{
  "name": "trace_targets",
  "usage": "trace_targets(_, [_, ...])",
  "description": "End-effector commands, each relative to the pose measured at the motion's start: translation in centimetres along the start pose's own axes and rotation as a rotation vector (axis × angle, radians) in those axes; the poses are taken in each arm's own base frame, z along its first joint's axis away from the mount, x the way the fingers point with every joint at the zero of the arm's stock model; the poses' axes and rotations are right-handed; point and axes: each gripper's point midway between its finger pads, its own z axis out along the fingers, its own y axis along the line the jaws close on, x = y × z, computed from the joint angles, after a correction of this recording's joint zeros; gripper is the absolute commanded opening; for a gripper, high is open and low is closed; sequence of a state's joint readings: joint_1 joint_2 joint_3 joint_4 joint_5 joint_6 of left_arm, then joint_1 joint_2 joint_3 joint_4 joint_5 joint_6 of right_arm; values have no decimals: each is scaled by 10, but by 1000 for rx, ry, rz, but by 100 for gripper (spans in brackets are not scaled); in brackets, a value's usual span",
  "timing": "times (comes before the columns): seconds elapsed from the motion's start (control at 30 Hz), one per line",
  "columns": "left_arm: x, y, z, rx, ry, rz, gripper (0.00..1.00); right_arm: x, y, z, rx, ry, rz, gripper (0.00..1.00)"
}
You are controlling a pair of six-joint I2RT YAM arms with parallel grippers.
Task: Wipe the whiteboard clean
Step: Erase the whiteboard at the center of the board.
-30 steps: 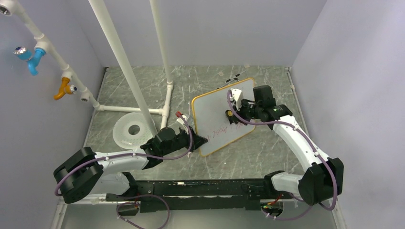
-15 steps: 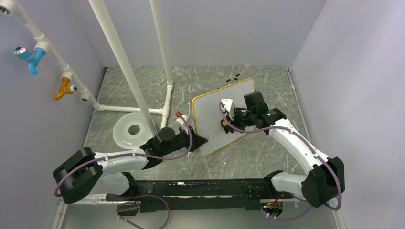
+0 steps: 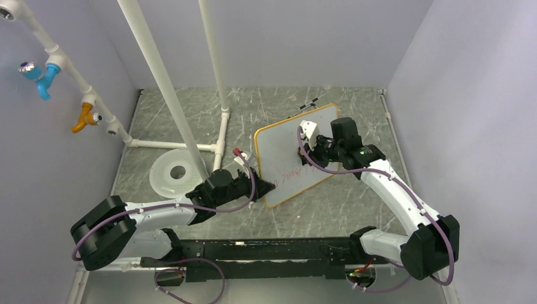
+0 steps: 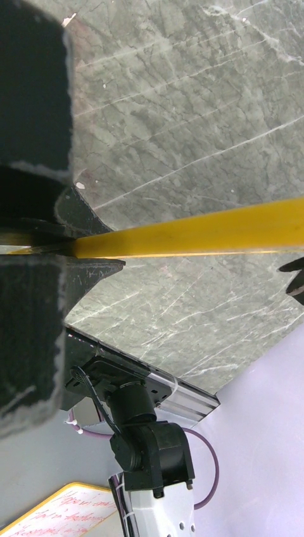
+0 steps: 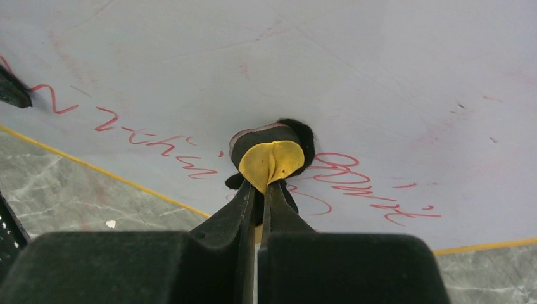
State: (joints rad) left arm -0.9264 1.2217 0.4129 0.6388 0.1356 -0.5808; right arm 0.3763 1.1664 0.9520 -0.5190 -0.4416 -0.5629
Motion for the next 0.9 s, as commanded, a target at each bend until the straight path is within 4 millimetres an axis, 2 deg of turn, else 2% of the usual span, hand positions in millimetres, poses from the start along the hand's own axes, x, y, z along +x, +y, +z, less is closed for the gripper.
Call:
trace_targets(0.0, [-21, -36, -2, 151, -55, 77, 0, -10, 29, 9, -129, -37, -93, 0])
trace_targets(0.07, [-22, -36, -3, 149, -58, 77, 0, -11, 30, 11, -133, -29, -99, 0])
trace_targets(0.2, [-23, -35, -5, 143, -63, 81, 0, -7, 15, 10, -60, -5, -92, 0])
trace_targets(0.27, [-22, -34, -4, 139, -60, 80, 0, -4, 18, 9, -76, -6, -97, 0])
trace_targets(0.37, [-22, -36, -3, 147, -58, 81, 0, -9, 35, 10, -162, -34, -97, 0])
trace_targets(0.47, [-22, -35, -3, 146, -61, 79, 0, -10, 18, 12, -84, -16, -73, 0])
trace_targets(0.6, [-22, -35, -5, 141, -62, 83, 0, -11, -1, 4, -7, -31, -31, 0])
trace_targets(0.87, [-24, -36, -6, 145, -66, 86, 0, -8, -8, -4, 20, -33, -33, 0])
